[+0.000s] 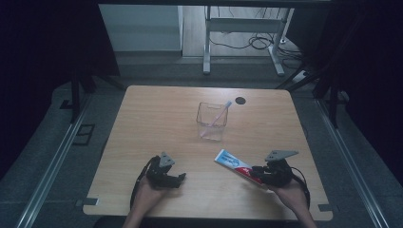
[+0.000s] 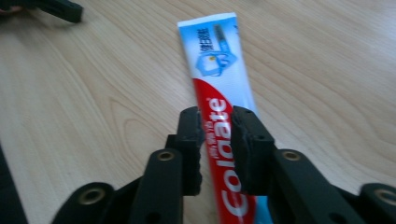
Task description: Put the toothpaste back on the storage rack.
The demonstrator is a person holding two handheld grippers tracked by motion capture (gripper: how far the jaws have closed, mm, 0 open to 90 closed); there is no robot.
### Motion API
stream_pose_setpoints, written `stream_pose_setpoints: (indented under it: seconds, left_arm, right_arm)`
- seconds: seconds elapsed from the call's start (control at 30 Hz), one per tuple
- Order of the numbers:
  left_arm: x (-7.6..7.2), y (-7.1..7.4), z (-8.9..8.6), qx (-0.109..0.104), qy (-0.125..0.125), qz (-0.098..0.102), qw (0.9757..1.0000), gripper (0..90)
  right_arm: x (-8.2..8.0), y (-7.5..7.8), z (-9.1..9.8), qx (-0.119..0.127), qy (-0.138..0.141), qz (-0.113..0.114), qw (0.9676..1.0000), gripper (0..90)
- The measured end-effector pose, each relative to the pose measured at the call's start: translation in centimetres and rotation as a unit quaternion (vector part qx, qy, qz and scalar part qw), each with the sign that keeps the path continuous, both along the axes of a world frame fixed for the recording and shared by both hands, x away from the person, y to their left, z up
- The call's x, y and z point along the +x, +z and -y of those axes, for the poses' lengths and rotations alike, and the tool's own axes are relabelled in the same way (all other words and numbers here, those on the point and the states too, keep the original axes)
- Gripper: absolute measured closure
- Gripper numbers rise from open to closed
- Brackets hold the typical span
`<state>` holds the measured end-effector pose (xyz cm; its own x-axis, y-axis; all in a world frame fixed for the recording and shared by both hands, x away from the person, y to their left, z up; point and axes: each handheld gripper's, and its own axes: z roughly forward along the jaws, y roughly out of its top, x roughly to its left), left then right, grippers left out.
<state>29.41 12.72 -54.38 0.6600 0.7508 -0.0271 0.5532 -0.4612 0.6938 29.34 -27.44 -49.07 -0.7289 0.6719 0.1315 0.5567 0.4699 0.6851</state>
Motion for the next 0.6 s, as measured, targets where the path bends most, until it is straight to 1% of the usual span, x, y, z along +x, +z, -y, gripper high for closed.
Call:
stream_pose_setpoints:
  seconds: [0.07, 0.17, 0.3, 0.33, 0.47, 0.6]
  left_arm:
    - [0.0, 0.0, 0.0, 0.000, 0.000, 0.000, 1.0000, 16.2]
    - [0.0, 0.0, 0.0, 0.000, 0.000, 0.000, 1.0000, 16.2]
    - [0.0, 0.0, 0.0, 0.000, 0.000, 0.000, 1.0000, 16.2]
    - [0.0, 0.0, 0.0, 0.001, -0.001, 0.000, 1.0000, 16.2]
    - [0.0, 0.0, 0.0, 0.000, 0.000, 0.000, 1.0000, 16.2]
    - [0.0, 0.0, 0.0, 0.000, 0.000, 0.000, 1.0000, 16.2]
  right_arm:
    - [0.2, 0.2, 0.0, -0.015, -0.001, 0.000, 0.9999, 66.5]
    - [0.5, 0.3, -0.1, -0.035, -0.002, -0.006, 0.9994, 61.3]
    - [1.2, 0.2, -0.3, -0.052, 0.002, -0.022, 0.9984, 56.5]
    - [1.3, 0.1, -0.5, -0.058, 0.004, -0.029, 0.9979, 55.7]
    - [1.9, -0.3, -1.1, -0.082, 0.012, -0.036, 0.9959, 53.8]
    - [2.6, -0.5, -1.7, -0.097, 0.019, -0.048, 0.9939, 51.5]
